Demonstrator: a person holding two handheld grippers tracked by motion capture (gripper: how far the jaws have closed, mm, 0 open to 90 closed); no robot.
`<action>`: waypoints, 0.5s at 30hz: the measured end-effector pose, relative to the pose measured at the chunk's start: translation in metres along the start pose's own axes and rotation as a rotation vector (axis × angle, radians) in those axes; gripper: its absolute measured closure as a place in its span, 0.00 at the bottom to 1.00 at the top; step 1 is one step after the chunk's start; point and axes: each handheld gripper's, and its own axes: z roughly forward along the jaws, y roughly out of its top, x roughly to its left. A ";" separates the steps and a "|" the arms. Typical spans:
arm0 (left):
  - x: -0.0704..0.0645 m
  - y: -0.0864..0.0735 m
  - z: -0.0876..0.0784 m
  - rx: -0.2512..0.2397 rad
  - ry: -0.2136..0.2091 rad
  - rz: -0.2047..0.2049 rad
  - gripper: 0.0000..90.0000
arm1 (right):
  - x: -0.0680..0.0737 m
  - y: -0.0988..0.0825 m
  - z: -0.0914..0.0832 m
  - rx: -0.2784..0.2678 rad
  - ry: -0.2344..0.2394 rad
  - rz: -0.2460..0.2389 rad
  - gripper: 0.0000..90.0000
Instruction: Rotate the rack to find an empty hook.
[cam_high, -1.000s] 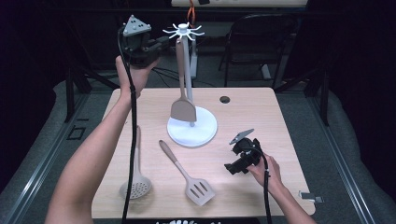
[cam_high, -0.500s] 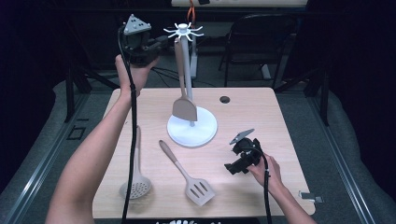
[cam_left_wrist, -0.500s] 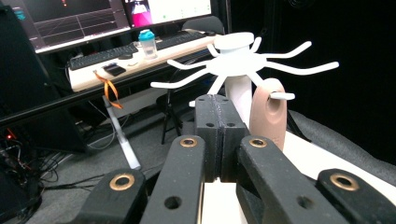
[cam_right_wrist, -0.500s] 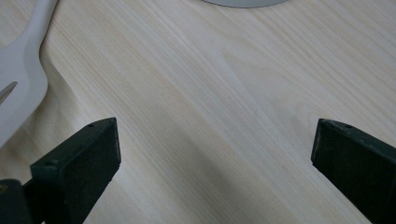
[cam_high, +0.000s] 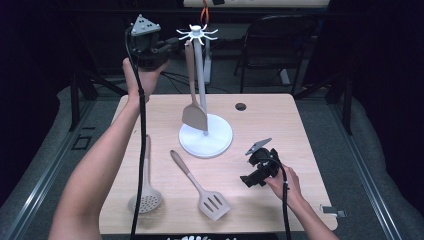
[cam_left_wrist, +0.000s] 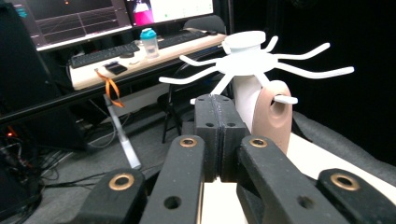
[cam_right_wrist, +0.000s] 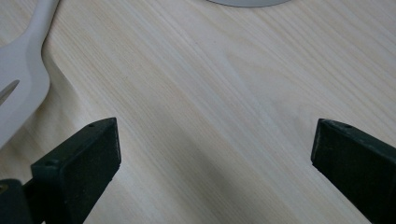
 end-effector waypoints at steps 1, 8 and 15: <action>0.001 -0.001 -0.002 0.002 -0.001 -0.002 0.92 | 0.000 0.000 0.000 0.001 -0.002 -0.001 0.01; 0.006 -0.011 -0.014 0.018 0.018 -0.033 0.60 | 0.001 0.001 0.000 0.002 0.009 0.007 0.01; 0.009 -0.033 -0.023 0.064 -0.018 -0.048 0.37 | 0.002 0.002 0.000 0.020 0.003 -0.013 0.02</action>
